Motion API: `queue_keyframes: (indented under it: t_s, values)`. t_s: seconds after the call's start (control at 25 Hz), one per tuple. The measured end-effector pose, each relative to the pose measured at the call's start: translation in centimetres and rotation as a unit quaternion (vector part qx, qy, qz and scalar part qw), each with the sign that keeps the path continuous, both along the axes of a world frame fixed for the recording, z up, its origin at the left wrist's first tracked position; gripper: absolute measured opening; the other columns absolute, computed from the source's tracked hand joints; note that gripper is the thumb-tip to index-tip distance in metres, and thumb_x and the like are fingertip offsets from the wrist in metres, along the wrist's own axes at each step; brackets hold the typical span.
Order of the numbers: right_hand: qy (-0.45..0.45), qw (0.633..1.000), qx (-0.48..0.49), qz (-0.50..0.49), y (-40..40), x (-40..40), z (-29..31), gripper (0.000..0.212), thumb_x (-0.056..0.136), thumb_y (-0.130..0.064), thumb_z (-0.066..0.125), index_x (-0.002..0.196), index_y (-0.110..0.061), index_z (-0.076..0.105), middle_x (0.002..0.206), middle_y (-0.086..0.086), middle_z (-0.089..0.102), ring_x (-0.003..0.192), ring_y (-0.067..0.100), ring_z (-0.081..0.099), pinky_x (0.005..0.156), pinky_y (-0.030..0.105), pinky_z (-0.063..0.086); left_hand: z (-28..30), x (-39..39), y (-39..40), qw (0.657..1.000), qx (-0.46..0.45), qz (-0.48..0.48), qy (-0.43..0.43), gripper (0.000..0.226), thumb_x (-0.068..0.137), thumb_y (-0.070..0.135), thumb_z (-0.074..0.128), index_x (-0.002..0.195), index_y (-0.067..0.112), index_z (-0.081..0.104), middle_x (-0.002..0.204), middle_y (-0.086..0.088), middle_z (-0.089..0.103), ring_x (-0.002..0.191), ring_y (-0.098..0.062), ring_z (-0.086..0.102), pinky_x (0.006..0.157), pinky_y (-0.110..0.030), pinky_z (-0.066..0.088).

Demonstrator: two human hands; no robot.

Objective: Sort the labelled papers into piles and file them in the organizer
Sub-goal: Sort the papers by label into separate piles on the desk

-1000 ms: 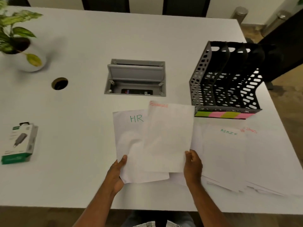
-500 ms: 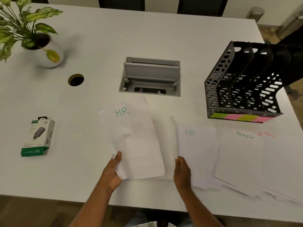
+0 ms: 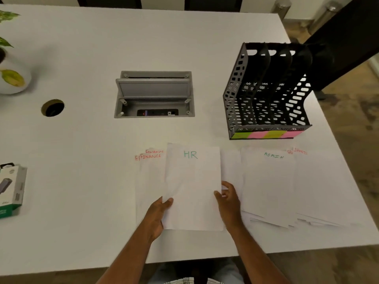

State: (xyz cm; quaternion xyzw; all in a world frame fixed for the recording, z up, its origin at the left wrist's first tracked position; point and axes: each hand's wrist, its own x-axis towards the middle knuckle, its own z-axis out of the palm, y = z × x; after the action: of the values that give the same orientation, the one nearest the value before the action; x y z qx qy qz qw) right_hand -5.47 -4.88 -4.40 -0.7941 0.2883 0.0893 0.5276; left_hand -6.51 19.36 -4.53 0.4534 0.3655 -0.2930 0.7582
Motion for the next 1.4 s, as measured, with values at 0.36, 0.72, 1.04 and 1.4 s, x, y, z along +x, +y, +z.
queue_keyframes:
  t_s: [0.36, 0.72, 1.04, 1.4]
  values:
    - [0.042, 0.946, -0.288, 0.142, -5.7, -0.9, -0.5, 0.077, 0.086, -0.015, 0.072, 0.152, -0.016, 0.033, 0.152, 0.011, 0.040, 0.137, 0.032, 0.038, 0.108, 0.046, 0.043, -0.7, 2.3, -1.6, 0.848, 0.511, -0.100, -0.099, 0.031, 0.091, 0.012, 0.068, 0.122, 0.011, 0.066, 0.130, -0.016, 0.062, 0.124, -0.038, 0.054, 0.107, -0.048, 0.043]
    - [0.060, 0.909, -0.246, 0.331, 3.9, -2.9, -2.9, 0.056, 0.098, -0.045, 0.052, 0.150, -0.028, 0.038, 0.162, -0.002, 0.026, 0.151, 0.022, 0.015, 0.123, 0.039, 0.018, -2.1, 4.7, 5.2, 0.886, 0.446, -0.099, 0.081, 0.071, 0.085, 0.030, 0.077, 0.143, 0.006, 0.043, 0.144, -0.017, 0.048, 0.130, -0.040, 0.047, 0.108, -0.048, 0.042]
    - [0.056, 0.900, -0.284, 0.325, 2.8, -2.3, -3.3, 0.043, 0.093, -0.030, 0.061, 0.136, -0.021, 0.056, 0.154, 0.001, 0.041, 0.144, 0.025, 0.029, 0.115, 0.042, 0.035, -1.5, 6.1, 6.4, 0.979, 0.183, -0.076, 0.040, 0.027, 0.087, 0.019, 0.076, 0.109, 0.005, 0.068, 0.081, -0.001, 0.078, 0.067, -0.017, 0.074, 0.053, -0.024, 0.056]
    - [0.065, 0.913, -0.252, 0.315, 2.8, -1.5, -2.4, 0.035, 0.094, -0.023, 0.063, 0.128, -0.016, 0.061, 0.149, 0.004, 0.046, 0.139, 0.027, 0.035, 0.110, 0.037, 0.038, 0.2, 7.0, 9.4, 0.974, 0.217, -0.038, -0.052, 0.038, 0.094, 0.012, 0.066, 0.131, 0.006, 0.061, 0.121, -0.014, 0.069, 0.098, -0.028, 0.067, 0.086, -0.038, 0.055]
